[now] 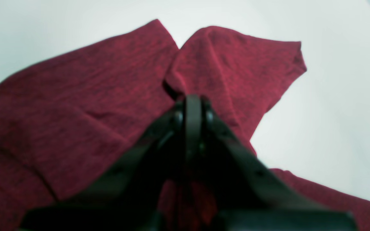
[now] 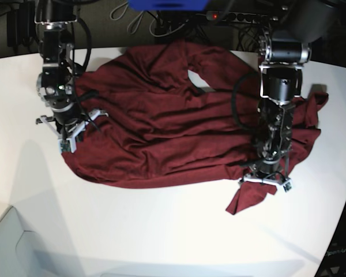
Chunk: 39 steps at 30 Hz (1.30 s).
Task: Layout the t-shirt on the table in an organized manner, then fold the t-shirt properly
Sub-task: 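Pull the shirt hem outward with the left gripper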
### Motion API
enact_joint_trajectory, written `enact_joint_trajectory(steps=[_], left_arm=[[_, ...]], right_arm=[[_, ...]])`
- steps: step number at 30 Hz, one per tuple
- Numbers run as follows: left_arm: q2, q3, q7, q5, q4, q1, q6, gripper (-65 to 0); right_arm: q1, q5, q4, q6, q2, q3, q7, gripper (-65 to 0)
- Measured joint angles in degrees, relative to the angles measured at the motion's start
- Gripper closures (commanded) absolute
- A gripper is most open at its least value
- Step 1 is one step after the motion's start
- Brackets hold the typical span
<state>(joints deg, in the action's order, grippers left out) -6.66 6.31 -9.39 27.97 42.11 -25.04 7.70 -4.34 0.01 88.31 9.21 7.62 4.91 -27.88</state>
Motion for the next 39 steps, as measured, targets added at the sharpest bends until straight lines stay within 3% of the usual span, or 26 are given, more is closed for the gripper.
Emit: enact_joint_trajectory(steps=[7, 14, 22, 28, 33, 39], left_arm=[[0.02, 0.00, -0.28, 0.00, 0.37, 0.15, 0.02, -0.2], [0.04, -0.46, -0.79, -0.42, 14.40, 2.93, 0.48, -0.2], [-0.24, -5.77, -0.83, -0.46, 15.39, 2.32, 0.72, -0.1], [-0.13, -4.26, -0.24, -0.44, 22.71, 3.48, 0.63, -0.1], [-1.38, -1.18, -0.98, -0.50, 26.36, 6.16, 5.25, -0.1], [-2.95, -0.81, -0.63, -0.48, 33.14, 7.80, 6.03, -0.1]], right_arm=[[0.00, 0.00, 0.00, 0.00, 0.00, 0.00, 0.00, -0.7], [0.00, 0.02, 0.02, -0.02, 0.00, -0.09, 0.00, -0.7], [0.00, 0.00, 0.02, -0.02, 0.00, -0.09, 0.00, -0.7], [0.00, -0.02, 0.02, 0.00, 0.31, -0.09, -0.07, -0.7], [0.02, 0.00, 0.02, -0.02, 0.26, -0.09, 0.02, -0.7], [-0.02, 0.00, 0.02, -0.02, 0.26, -0.09, 0.00, -0.7]])
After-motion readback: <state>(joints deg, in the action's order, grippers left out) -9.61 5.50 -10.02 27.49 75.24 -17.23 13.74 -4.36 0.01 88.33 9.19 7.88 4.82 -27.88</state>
